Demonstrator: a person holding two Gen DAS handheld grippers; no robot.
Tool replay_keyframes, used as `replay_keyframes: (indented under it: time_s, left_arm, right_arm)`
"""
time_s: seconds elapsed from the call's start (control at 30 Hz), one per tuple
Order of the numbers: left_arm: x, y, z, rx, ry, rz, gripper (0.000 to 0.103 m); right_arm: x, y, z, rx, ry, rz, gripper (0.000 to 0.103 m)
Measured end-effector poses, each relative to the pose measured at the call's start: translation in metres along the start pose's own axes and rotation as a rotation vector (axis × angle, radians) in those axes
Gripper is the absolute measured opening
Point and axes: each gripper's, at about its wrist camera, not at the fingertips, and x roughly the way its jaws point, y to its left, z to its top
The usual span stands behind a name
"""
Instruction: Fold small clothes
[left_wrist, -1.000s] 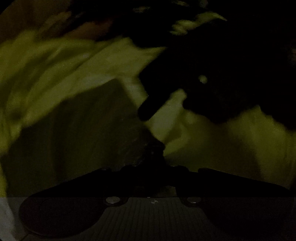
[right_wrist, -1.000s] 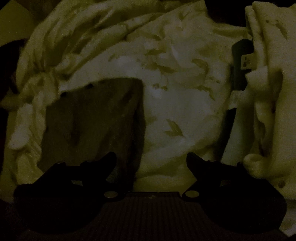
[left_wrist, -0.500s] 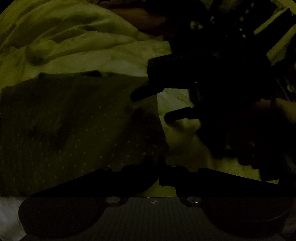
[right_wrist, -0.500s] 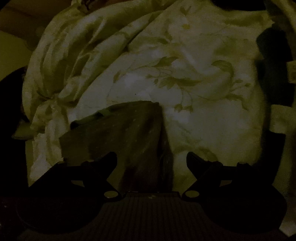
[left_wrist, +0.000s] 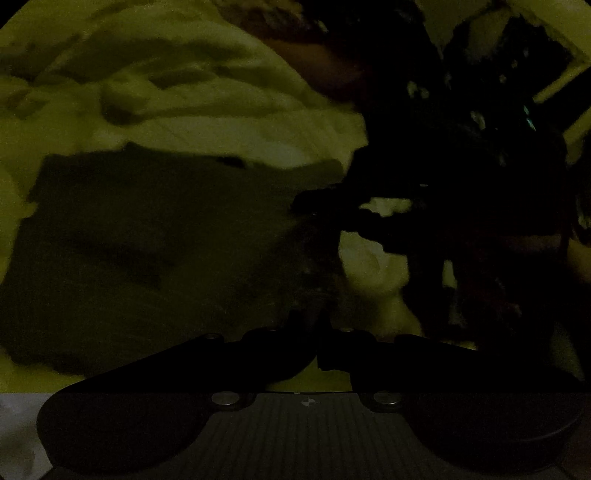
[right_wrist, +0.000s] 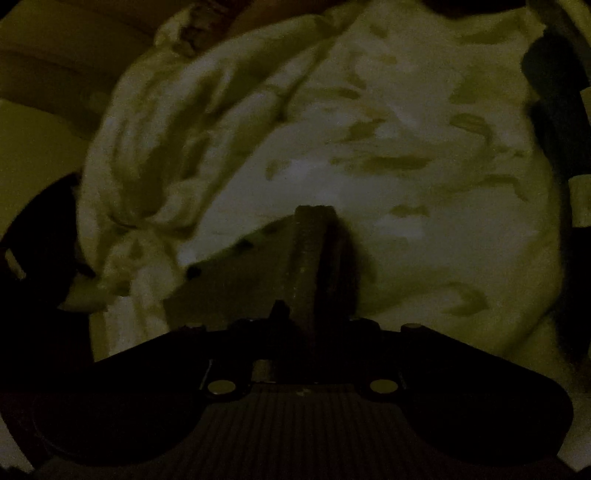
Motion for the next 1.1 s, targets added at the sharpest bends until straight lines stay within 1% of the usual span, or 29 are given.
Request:
replay_keyframes:
  time_s: [0.13,0.2,0.27,0.33,0.43,0.5,0.6,0.63,0.67,0.77,0.87,0.9,0.93,0.97,1.0,1.03,1.1]
  left_arm:
    - [-0.035,0.023,0.006,-0.072,-0.081,0.04,0.068]
    - [-0.054,0.045,0.009,-0.136,-0.121,0.075,0.066]
    - [-0.069,0.067,0.009,-0.196,-0.144,0.115,0.065]
    - [-0.081,0.09,0.007,-0.24,-0.164,0.171,0.066]
    - [-0.09,0.123,-0.001,-0.301,-0.159,0.23,0.064]
    - [-0.093,0.142,-0.007,-0.34,-0.148,0.255,0.064]
    - [-0.095,0.163,-0.013,-0.378,-0.132,0.288,0.066]
    - [-0.095,0.17,-0.016,-0.397,-0.128,0.3,0.066]
    - [-0.094,0.177,-0.017,-0.411,-0.12,0.312,0.066]
    - [-0.088,0.199,-0.019,-0.46,-0.095,0.314,0.066]
    - [-0.079,0.212,-0.022,-0.468,-0.053,0.313,0.066]
    - [-0.077,0.215,-0.023,-0.464,-0.042,0.308,0.065]
    - [-0.074,0.218,-0.023,-0.462,-0.025,0.302,0.065]
    - [-0.072,0.221,-0.024,-0.463,-0.016,0.297,0.066]
    - [-0.07,0.223,-0.024,-0.465,-0.012,0.293,0.066]
    - [-0.07,0.224,-0.023,-0.463,-0.001,0.289,0.067]
    - [-0.067,0.227,-0.022,-0.45,0.013,0.286,0.067]
  right_arm:
    - [0.0,0.03,-0.003,0.017,-0.017,0.078,0.02]
    - [0.008,0.052,-0.004,0.009,-0.008,0.124,0.02]
    - [0.021,0.077,-0.003,-0.019,0.006,0.152,0.02]
    - [0.04,0.103,-0.006,-0.054,0.031,0.172,0.02]
    - [0.074,0.139,-0.015,-0.108,0.086,0.19,0.019]
    - [0.098,0.161,-0.022,-0.148,0.126,0.187,0.019]
    - [0.132,0.187,-0.036,-0.199,0.174,0.154,0.018]
    - [0.14,0.191,-0.041,-0.212,0.184,0.144,0.009]
    - [0.149,0.196,-0.044,-0.221,0.197,0.138,0.006]
    - [0.169,0.203,-0.051,-0.256,0.206,0.096,0.006]
    - [0.18,0.204,-0.053,-0.255,0.212,0.046,0.008]
    - [0.179,0.202,-0.053,-0.244,0.209,0.045,0.01]
    - [0.176,0.201,-0.054,-0.237,0.203,0.041,0.023]
    - [0.173,0.199,-0.054,-0.236,0.193,0.033,0.031]
    - [0.167,0.195,-0.054,-0.242,0.184,0.021,0.042]
    - [0.164,0.193,-0.054,-0.25,0.175,0.005,0.048]
    - [0.158,0.189,-0.053,-0.261,0.173,-0.027,0.049]
